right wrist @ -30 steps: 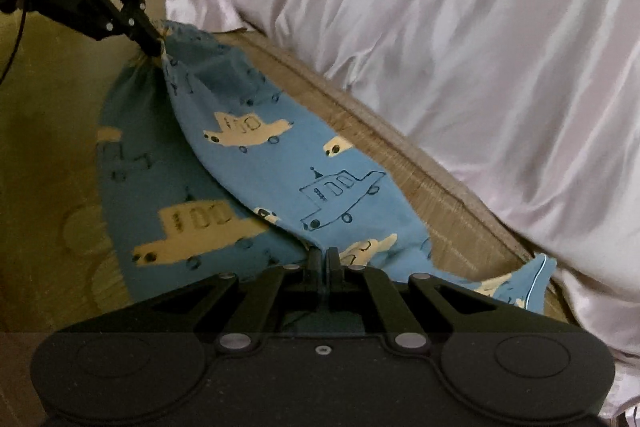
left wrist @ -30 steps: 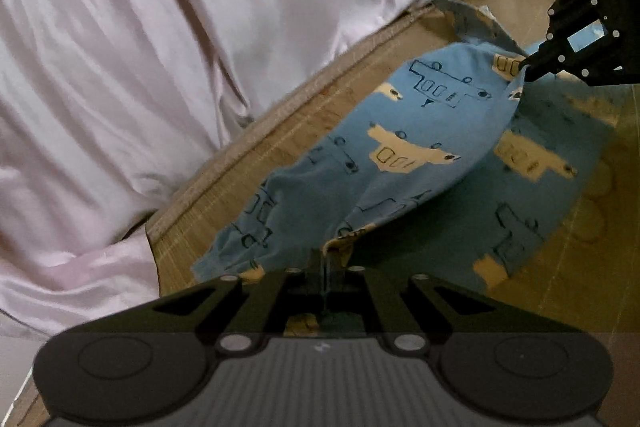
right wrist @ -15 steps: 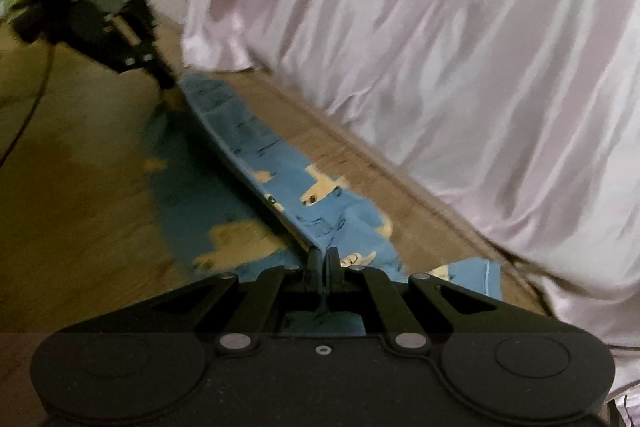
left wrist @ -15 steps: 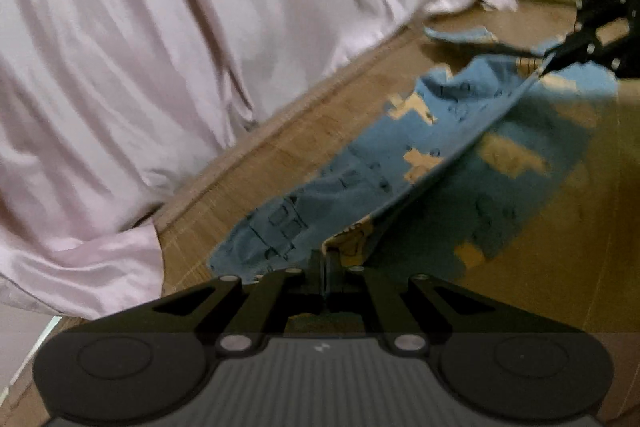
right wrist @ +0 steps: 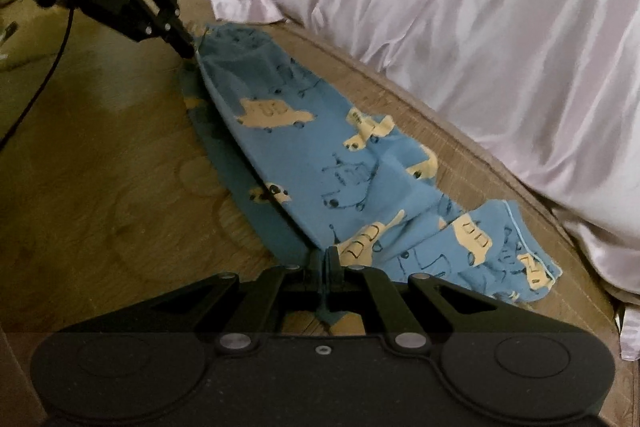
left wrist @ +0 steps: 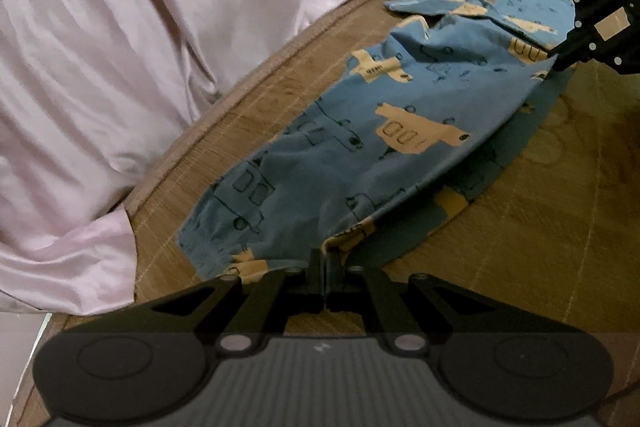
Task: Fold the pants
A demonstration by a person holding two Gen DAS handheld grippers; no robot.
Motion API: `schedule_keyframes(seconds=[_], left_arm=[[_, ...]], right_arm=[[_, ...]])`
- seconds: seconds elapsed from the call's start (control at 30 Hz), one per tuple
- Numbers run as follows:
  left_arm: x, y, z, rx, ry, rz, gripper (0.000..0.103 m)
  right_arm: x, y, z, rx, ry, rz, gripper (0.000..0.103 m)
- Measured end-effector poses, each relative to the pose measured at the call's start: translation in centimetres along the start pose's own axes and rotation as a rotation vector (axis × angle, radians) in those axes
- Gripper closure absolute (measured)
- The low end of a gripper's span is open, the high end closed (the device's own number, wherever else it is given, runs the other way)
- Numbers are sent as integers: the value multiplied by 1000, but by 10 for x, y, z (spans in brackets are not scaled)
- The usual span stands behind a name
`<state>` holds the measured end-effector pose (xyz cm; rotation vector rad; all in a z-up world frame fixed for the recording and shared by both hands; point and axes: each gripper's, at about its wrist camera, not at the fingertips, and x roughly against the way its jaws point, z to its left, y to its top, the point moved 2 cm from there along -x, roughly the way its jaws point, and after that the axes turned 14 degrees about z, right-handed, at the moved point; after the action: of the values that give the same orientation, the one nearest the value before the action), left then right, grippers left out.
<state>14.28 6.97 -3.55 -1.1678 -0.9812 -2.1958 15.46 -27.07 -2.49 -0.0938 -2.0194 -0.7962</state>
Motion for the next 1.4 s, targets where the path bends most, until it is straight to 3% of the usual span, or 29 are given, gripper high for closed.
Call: schedule_keyframes(seconds=[0.17,0.23,0.27,0.33,0.4,0.47,0.53,0.6,0.9,1.1,1.23,1.4], left_arm=[[-5,-1,-1,-16,-10,39,98],[-4,-1,1,-4,-24,49,85],[-2,-1,2,6,-38,47,80],[3,0,4,28,-66,46,54],[12,1,4,65,-100,26,41],[19,6,0,96,-125,13,29],[22,12,-4,130,-130,-1,9],[26,20,-10,172,-124,-28,5],[42,68,-39,395,-189,-120,2],[75,109,-57,469,-262,-211,0],[90,130,-68,504,-283,-208,0],[102,146,-90,415,-272,-194,0]], right_arm=[[-6,-1,1,-28,10,19,102],[-3,-2,-3,-52,19,21,94],[0,-2,-5,-73,23,18,86],[6,-4,-8,-111,11,12,69],[8,-6,-11,-160,2,18,46],[8,-7,-15,-196,-2,30,36],[12,-9,-19,-221,-37,32,20],[19,-14,-25,-257,-96,30,4],[70,-39,-63,-556,-203,-52,1],[115,-13,-95,-516,-204,131,1],[145,6,-120,-501,-167,215,1],[167,31,-158,-562,-78,306,1]])
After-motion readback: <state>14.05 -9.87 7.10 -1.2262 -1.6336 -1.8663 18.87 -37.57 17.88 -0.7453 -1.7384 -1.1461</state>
